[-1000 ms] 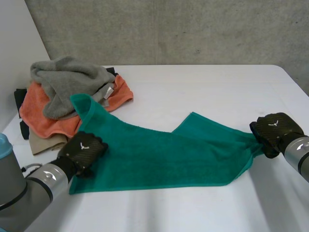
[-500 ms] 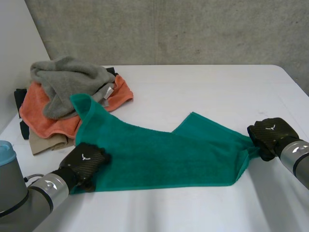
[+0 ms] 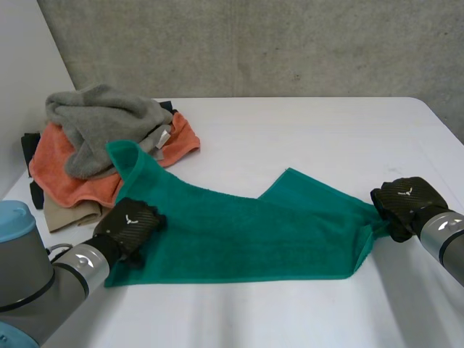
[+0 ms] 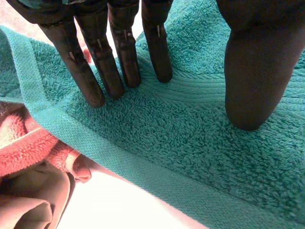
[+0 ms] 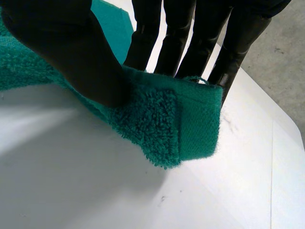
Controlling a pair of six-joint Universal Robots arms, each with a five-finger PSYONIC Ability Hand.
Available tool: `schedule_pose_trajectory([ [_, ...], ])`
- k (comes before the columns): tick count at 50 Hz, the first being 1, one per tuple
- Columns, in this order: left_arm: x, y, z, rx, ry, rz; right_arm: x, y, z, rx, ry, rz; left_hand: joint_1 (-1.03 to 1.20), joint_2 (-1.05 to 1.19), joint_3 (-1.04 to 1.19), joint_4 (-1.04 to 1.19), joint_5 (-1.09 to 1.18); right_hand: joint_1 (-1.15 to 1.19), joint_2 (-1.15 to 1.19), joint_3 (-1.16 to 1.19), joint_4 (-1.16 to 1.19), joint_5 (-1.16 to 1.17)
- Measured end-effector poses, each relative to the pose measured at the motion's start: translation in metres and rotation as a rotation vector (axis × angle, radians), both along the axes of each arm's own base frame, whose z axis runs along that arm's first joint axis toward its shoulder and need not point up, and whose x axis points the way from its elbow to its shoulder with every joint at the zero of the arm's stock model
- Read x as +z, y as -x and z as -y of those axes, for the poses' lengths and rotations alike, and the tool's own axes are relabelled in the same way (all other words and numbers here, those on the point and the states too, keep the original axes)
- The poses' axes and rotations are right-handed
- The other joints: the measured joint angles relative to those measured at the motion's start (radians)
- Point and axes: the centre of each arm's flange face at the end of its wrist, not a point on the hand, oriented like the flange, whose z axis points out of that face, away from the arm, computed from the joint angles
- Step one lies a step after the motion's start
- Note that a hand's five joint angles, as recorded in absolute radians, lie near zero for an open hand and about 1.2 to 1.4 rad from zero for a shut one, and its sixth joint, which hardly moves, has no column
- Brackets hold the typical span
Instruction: Fold the laundry.
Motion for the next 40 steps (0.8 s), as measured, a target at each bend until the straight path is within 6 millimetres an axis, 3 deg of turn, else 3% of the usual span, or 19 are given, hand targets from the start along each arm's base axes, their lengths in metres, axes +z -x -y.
schedule_pose_trajectory([
  [6, 0.005, -0.001, -0.004, 0.007, -0.013, -0.004, -0.001, 0.0, -0.001, 0.0, -0.002, 0.0, 0.002, 0.006, 0.005, 0.002, 0.0, 0.0, 0.0, 0.0, 0.0, 0.0],
  [11, 0.015, -0.005, -0.019, 0.011, -0.04, -0.008, -0.001, 0.0, 0.0, 0.0, 0.0, 0.0, -0.006, -0.007, -0.005, -0.017, -0.021, 0.0, 0.0, 0.0, 0.0, 0.0],
  [18, 0.012, -0.01, -0.035, 0.01, -0.09, -0.004, -0.001, -0.001, -0.001, 0.003, 0.003, 0.0, -0.006, -0.007, -0.005, -0.017, -0.021, 0.0, 0.0, 0.0, 0.0, 0.0],
  [40, -0.005, -0.007, -0.015, 0.013, -0.086, 0.011, -0.001, 0.0, 0.0, 0.001, 0.002, 0.0, -0.006, -0.007, -0.005, -0.017, -0.022, 0.0, 0.0, 0.0, 0.0, 0.0],
])
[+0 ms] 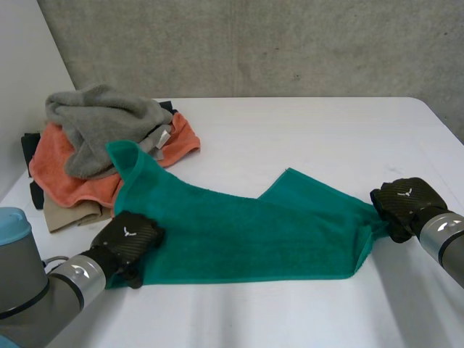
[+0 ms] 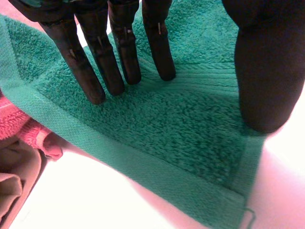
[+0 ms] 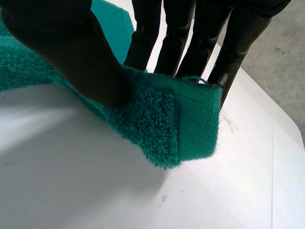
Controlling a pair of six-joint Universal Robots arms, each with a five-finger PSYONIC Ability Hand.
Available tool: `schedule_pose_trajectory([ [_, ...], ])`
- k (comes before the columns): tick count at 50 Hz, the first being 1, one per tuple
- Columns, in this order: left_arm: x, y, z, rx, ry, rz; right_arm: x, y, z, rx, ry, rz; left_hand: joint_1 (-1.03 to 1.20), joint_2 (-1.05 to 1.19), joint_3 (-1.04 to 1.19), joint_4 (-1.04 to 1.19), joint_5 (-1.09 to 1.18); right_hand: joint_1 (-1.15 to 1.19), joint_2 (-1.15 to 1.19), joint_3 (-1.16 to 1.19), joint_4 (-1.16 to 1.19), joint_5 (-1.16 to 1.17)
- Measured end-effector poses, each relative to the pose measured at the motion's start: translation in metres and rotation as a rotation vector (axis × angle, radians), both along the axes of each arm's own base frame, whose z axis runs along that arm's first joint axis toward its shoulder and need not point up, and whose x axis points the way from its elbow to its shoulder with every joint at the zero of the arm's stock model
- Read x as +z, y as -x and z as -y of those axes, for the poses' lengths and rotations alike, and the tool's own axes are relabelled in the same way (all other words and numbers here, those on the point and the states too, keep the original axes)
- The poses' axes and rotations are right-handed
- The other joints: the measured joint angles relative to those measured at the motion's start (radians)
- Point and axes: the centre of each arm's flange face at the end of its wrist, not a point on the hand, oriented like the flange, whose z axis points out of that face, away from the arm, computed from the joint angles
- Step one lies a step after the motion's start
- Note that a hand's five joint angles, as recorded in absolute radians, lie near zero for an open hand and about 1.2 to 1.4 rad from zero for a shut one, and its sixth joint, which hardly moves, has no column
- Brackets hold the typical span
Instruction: Fold the laundry.
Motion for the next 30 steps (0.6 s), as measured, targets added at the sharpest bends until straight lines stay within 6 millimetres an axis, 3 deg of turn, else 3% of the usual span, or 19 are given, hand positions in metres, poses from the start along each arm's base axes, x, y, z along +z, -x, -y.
schedule_pose_trajectory([
  [18, 0.007, 0.007, 0.021, -0.001, 0.1, -0.011, -0.001, 0.0, 0.0, 0.0, -0.002, 0.0, 0.014, 0.017, 0.014, 0.019, 0.023, 0.0, 0.0, 0.0, 0.0, 0.0],
  [22, 0.006, 0.007, 0.023, 0.003, 0.105, -0.009, -0.001, 0.0, -0.001, 0.0, -0.003, 0.0, 0.417, 0.395, 0.375, 0.383, 0.379, 0.0, 0.0, 0.0, 0.0, 0.0],
  [23, 0.006, 0.007, 0.023, 0.004, 0.106, -0.009, -0.001, 0.0, -0.001, 0.0, -0.003, 0.0, 0.417, 0.395, 0.375, 0.383, 0.379, 0.0, 0.0, 0.0, 0.0, 0.0],
  [24, 0.006, 0.007, 0.024, 0.005, 0.108, -0.009, -0.001, 0.0, -0.001, -0.001, -0.003, 0.0, 0.558, 0.554, 0.541, 0.552, 0.542, 0.0, 0.0, 0.0, 0.0, 0.0],
  [30, 0.015, 0.006, 0.024, 0.023, 0.129, -0.014, 0.001, 0.001, 0.001, -0.004, 0.003, -0.002, 0.558, 0.595, 0.586, 0.601, 0.566, 0.0, 0.0, 0.0, 0.0, 0.0],
])
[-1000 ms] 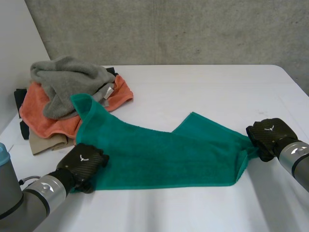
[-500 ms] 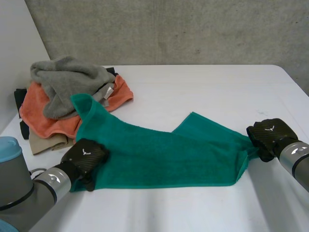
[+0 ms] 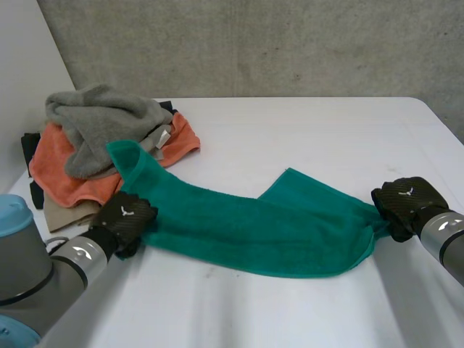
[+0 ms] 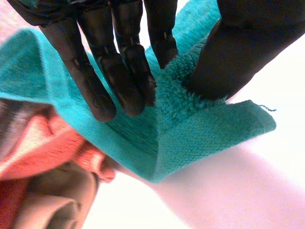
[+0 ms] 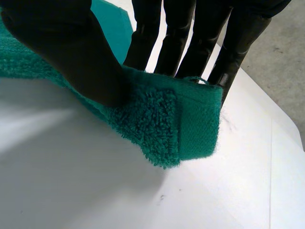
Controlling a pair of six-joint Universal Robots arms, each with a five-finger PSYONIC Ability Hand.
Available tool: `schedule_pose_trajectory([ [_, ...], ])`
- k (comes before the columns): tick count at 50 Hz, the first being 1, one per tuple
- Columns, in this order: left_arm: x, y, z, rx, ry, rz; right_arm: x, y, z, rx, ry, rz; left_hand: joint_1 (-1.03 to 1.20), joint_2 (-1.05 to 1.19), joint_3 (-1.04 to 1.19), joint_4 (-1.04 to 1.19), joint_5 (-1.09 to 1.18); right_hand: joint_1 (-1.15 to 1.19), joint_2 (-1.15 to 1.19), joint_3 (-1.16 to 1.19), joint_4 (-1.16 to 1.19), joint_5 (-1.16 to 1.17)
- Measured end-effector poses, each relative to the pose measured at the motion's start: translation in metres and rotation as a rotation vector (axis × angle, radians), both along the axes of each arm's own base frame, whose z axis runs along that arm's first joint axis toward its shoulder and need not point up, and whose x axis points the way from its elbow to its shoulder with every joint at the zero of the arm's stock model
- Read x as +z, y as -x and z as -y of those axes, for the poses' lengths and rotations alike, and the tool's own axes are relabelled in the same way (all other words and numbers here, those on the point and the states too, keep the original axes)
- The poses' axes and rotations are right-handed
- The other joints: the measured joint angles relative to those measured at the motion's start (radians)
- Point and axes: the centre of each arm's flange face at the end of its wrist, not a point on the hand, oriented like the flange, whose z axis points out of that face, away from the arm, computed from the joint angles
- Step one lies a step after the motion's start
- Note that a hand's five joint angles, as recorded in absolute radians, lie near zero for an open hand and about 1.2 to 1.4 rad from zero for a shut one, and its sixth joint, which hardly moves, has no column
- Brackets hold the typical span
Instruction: Fold the laundry.
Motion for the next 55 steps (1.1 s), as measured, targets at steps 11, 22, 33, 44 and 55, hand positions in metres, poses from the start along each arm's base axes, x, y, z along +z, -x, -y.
schedule_pose_trajectory([
  [11, 0.075, -0.004, -0.041, 0.035, 0.03, -0.08, 0.044, 0.009, -0.018, 0.019, -0.009, -0.106, 0.0, 0.008, 0.008, 0.01, 0.0, 0.0, 0.0, 0.0, 0.0, 0.0],
  [22, 0.072, -0.008, -0.066, 0.043, -0.237, -0.016, 0.056, 0.039, -0.052, 0.126, -0.168, -0.418, 0.0, 0.009, 0.008, 0.01, 0.0, 0.0, 0.0, 0.0, 0.0, 0.0],
  [33, 0.062, 0.03, 0.021, 0.086, -0.108, 0.03, 0.04, 0.013, 0.013, 0.082, -0.055, -0.454, 0.0, 0.01, 0.012, 0.01, 0.0, 0.0, 0.008, 0.0, 0.0, 0.0],
  [44, 0.244, 0.082, 0.108, 0.154, 0.715, -0.345, 0.202, -0.025, 0.096, -0.136, 0.765, -0.139, 0.0, 0.01, 0.013, 0.01, 0.0, 0.0, 0.008, 0.0, 0.0, 0.0],
  [55, 0.291, 0.087, 0.104, 0.115, 0.946, -0.538, 0.245, -0.029, 0.101, -0.168, 1.072, -0.012, 0.0, 0.01, 0.013, 0.011, 0.0, 0.0, 0.008, 0.0, 0.005, 0.002],
])
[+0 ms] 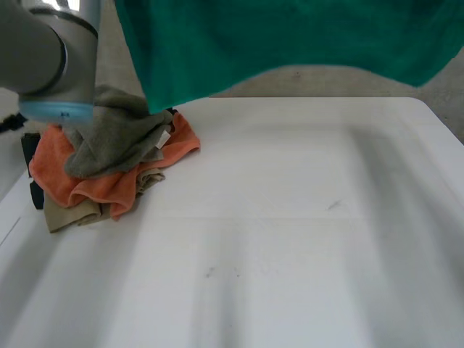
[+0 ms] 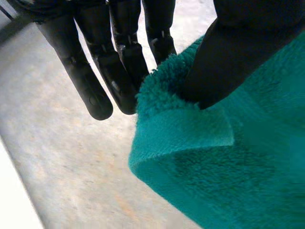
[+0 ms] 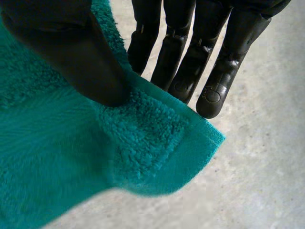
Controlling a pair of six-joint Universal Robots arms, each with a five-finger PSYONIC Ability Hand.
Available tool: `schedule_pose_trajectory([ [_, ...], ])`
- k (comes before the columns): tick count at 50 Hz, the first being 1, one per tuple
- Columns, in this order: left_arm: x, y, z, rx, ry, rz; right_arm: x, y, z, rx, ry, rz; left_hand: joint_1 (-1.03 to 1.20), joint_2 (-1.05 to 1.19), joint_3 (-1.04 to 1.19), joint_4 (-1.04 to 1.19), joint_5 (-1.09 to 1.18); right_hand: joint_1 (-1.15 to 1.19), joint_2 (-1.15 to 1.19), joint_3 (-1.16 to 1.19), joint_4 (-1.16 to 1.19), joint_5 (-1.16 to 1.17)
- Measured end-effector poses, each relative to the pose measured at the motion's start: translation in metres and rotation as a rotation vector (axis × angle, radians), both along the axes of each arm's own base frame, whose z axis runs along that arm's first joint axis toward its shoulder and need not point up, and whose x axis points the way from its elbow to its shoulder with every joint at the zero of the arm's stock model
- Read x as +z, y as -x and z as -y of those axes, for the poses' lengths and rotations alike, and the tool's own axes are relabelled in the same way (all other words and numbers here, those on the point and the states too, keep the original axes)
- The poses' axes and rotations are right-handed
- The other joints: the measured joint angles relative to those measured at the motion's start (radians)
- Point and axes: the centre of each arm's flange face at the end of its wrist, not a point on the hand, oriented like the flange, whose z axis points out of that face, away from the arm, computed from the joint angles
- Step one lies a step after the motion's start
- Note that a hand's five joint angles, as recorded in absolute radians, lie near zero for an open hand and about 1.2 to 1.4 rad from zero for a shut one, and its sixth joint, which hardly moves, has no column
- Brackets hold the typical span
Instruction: Fold the laundry.
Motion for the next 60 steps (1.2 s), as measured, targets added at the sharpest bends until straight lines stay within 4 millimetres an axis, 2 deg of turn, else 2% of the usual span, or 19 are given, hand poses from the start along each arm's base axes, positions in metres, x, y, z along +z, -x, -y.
schedule_pose_trajectory([
  [1, -0.003, 0.0, 0.0, -0.003, -0.008, 0.001, -0.004, 0.0, 0.0, 0.0, -0.01, -0.002, 0.0, 0.0, 0.0, 0.0, 0.0, 0.0, 0.0, 0.0, 0.0, 0.0],
  [2, -0.027, 0.003, 0.001, -0.028, -0.078, 0.017, -0.02, 0.0, 0.001, -0.001, -0.054, -0.012, 0.0, 0.0, 0.0, 0.0, 0.0, 0.0, 0.0, 0.0, 0.0, 0.001],
  [6, -0.069, 0.004, 0.0, -0.054, -0.193, 0.053, -0.05, 0.001, 0.001, -0.004, -0.146, -0.031, 0.0, 0.001, 0.0, 0.003, 0.0, 0.0, 0.0, 0.0, 0.0, 0.001],
  [12, -0.152, 0.007, -0.011, -0.092, -0.394, 0.146, -0.128, 0.003, -0.006, 0.018, -0.381, -0.084, 0.0, 0.001, 0.001, 0.003, 0.0, 0.0, 0.0, 0.005, 0.0, 0.001],
  [14, -0.159, 0.007, -0.012, -0.096, -0.411, 0.154, -0.134, 0.003, -0.006, 0.021, -0.396, -0.088, 0.0, 0.001, 0.001, 0.003, 0.0, 0.0, 0.0, 0.005, 0.0, 0.001],
  [15, -0.197, 0.009, -0.021, -0.118, -0.5, 0.203, -0.167, 0.002, -0.011, 0.041, -0.494, -0.112, 0.0, 0.001, 0.001, 0.003, 0.0, 0.0, 0.0, 0.005, 0.0, 0.001],
  [17, -0.223, 0.01, -0.029, -0.137, -0.564, 0.24, -0.191, 0.002, -0.016, 0.054, -0.566, -0.129, 0.0, 0.001, 0.001, 0.003, 0.0, 0.0, 0.0, 0.005, 0.0, 0.001],
  [23, -0.265, 0.005, -0.057, -0.167, -0.712, 0.326, -0.232, 0.014, -0.034, 0.045, -0.779, -0.166, 0.0, 0.001, 0.001, 0.003, 0.0, 0.0, 0.0, 0.005, 0.0, 0.001],
  [27, -0.263, -0.012, -0.084, -0.148, -0.815, 0.411, -0.238, 0.034, -0.057, 0.01, -0.986, -0.203, 0.0, 0.001, 0.001, 0.003, 0.0, 0.0, 0.0, 0.005, 0.0, 0.001],
  [29, -0.263, -0.012, -0.084, -0.148, -0.815, 0.411, -0.238, 0.034, -0.057, 0.01, -0.986, -0.203, 0.0, 0.001, 0.001, 0.003, 0.0, 0.0, 0.0, 0.005, 0.0, 0.001],
  [30, -0.255, -0.028, -0.107, -0.125, -0.902, 0.485, -0.231, 0.05, -0.078, -0.021, -1.132, -0.244, 0.0, 0.001, 0.001, 0.003, 0.0, 0.0, 0.0, 0.005, 0.0, 0.001],
  [36, -0.244, -0.063, -0.162, -0.097, -1.158, 0.66, -0.219, 0.088, -0.117, -0.086, -1.374, -0.384, 0.0, 0.001, 0.001, 0.004, 0.0, 0.0, 0.0, 0.005, 0.0, 0.001],
  [40, -0.242, -0.07, -0.177, -0.101, -1.237, 0.709, -0.22, 0.1, -0.119, -0.118, -1.367, -0.434, 0.0, 0.001, 0.001, 0.004, 0.0, 0.0, 0.0, 0.005, 0.0, 0.001],
  [48, -0.248, -0.045, -0.139, -0.102, -1.047, 0.639, -0.232, 0.102, -0.078, -0.172, -1.158, -0.398, 0.0, 0.001, 0.001, 0.004, 0.0, 0.0, 0.0, 0.005, 0.0, 0.001],
  [50, -0.248, -0.045, -0.139, -0.102, -1.047, 0.639, -0.232, 0.102, -0.078, -0.172, -1.158, -0.398, 0.0, 0.001, 0.001, 0.004, 0.0, 0.0, 0.0, 0.005, 0.0, 0.001],
  [51, -0.25, -0.031, -0.118, -0.098, -0.955, 0.605, -0.235, 0.098, -0.062, -0.174, -1.085, -0.389, 0.0, 0.001, 0.001, 0.004, 0.0, 0.0, 0.0, 0.005, 0.0, 0.001],
  [54, -0.252, -0.026, -0.11, -0.094, -0.922, 0.593, -0.236, 0.095, -0.055, -0.173, -1.053, -0.388, 0.0, 0.001, 0.001, 0.004, 0.0, 0.0, 0.0, 0.005, 0.0, 0.001],
  [56, -0.259, -0.009, -0.083, -0.071, -0.839, 0.56, -0.241, 0.088, -0.033, -0.17, -0.959, -0.386, 0.0, 0.001, 0.001, 0.004, 0.0, 0.0, 0.0, 0.005, 0.0, 0.001],
  [60, -0.264, 0.001, -0.068, -0.053, -0.809, 0.546, -0.245, 0.085, -0.02, -0.174, -0.91, -0.384, 0.0, 0.001, 0.001, 0.004, 0.0, 0.0, 0.0, 0.005, 0.0, 0.001],
])
